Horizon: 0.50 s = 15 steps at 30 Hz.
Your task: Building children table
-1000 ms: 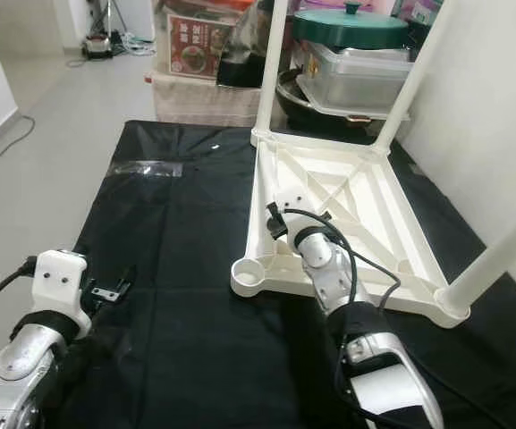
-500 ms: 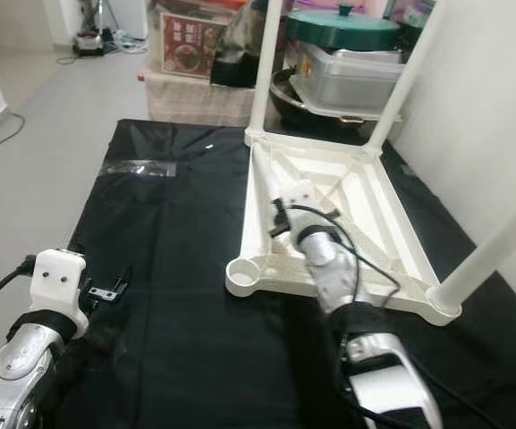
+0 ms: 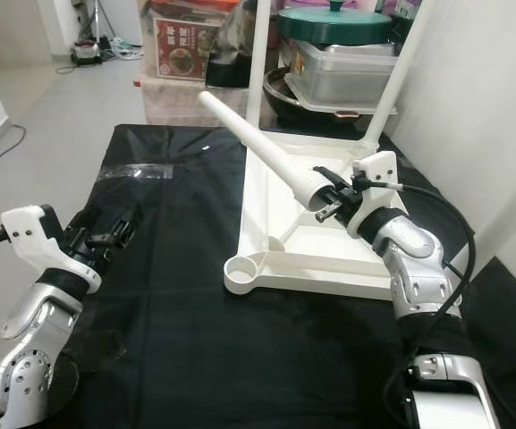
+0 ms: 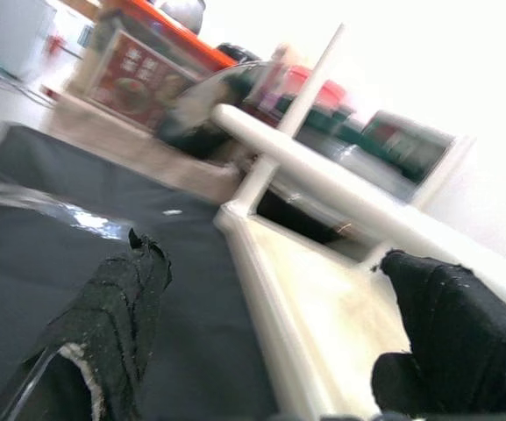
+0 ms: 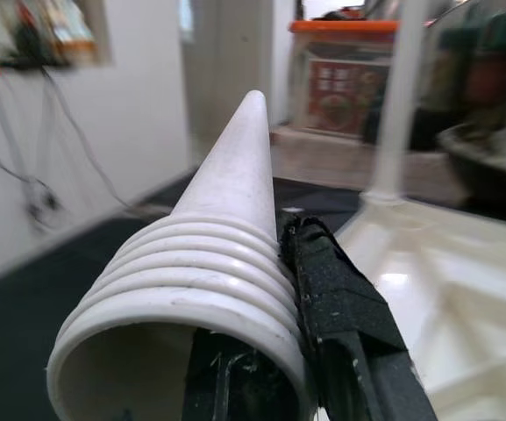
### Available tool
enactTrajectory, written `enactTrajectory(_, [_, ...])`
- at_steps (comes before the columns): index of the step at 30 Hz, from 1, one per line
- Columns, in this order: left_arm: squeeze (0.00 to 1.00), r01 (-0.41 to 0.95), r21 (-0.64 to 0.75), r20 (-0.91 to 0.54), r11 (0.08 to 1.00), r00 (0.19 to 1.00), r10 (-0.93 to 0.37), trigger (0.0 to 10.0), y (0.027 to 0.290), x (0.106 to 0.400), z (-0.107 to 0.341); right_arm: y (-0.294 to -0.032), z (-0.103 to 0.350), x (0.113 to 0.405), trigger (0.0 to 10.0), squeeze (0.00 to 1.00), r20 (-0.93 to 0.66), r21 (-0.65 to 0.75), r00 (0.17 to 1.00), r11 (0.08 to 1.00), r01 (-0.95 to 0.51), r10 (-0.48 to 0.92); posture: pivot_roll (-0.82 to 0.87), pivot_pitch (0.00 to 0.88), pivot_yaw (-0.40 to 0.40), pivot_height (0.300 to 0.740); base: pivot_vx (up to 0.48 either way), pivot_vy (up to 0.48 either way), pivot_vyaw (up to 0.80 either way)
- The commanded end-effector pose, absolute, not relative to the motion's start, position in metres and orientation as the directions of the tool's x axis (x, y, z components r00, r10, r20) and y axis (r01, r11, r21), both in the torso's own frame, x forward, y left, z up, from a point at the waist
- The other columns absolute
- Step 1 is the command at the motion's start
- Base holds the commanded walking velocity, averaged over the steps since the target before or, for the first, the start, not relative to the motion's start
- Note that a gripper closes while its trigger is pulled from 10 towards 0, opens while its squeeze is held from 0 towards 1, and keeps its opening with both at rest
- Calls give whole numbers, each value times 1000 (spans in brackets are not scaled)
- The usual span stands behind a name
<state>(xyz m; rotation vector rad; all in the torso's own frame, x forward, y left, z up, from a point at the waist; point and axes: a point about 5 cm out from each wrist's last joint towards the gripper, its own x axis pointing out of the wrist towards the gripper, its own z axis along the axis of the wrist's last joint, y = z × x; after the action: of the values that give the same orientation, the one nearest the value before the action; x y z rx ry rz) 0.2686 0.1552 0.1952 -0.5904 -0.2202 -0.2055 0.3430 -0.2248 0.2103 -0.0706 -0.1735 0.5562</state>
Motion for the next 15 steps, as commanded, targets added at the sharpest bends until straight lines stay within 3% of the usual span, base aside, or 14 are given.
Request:
enactTrajectory(1, [0, 307, -640, 300, 704, 944, -138, 10000, 152, 272, 200, -212, 200, 342, 0, 0, 185, 29, 801, 812, -583, 569, 22, 0, -75, 740, 0, 0, 0])
enactTrajectory(4, [0, 321, -674, 315, 665, 940, -134, 10000, 152, 274, 201, -205, 194, 342, 0, 0, 193, 74, 792, 797, -600, 579, 22, 0, -75, 740, 0, 0, 0])
enactTrajectory(5, [0, 328, -723, 319, 608, 939, -127, 10000, 151, 275, 200, -187, 188, 341, 0, 0, 214, 171, 765, 747, -642, 608, 28, 0, -83, 740, 0, 0, 0])
enactTrajectory(6, [0, 328, -723, 319, 608, 939, -127, 10000, 151, 275, 200, -187, 188, 341, 0, 0, 214, 171, 765, 747, -642, 608, 28, 0, -83, 740, 0, 0, 0])
enactTrajectory(9, [0, 303, -847, 293, 438, 952, -91, 10000, 149, 277, 193, -138, 180, 322, 0, 0, 322, 376, 590, 473, -797, 740, 40, 0, -85, 740, 0, 0, 0])
enactTrajectory(15, [0, 318, -873, 302, 371, 948, -102, 10000, 148, 276, 192, -130, 176, 306, 0, 0, 356, 428, 475, 311, -848, 805, 50, 0, -89, 740, 0, 0, 0])
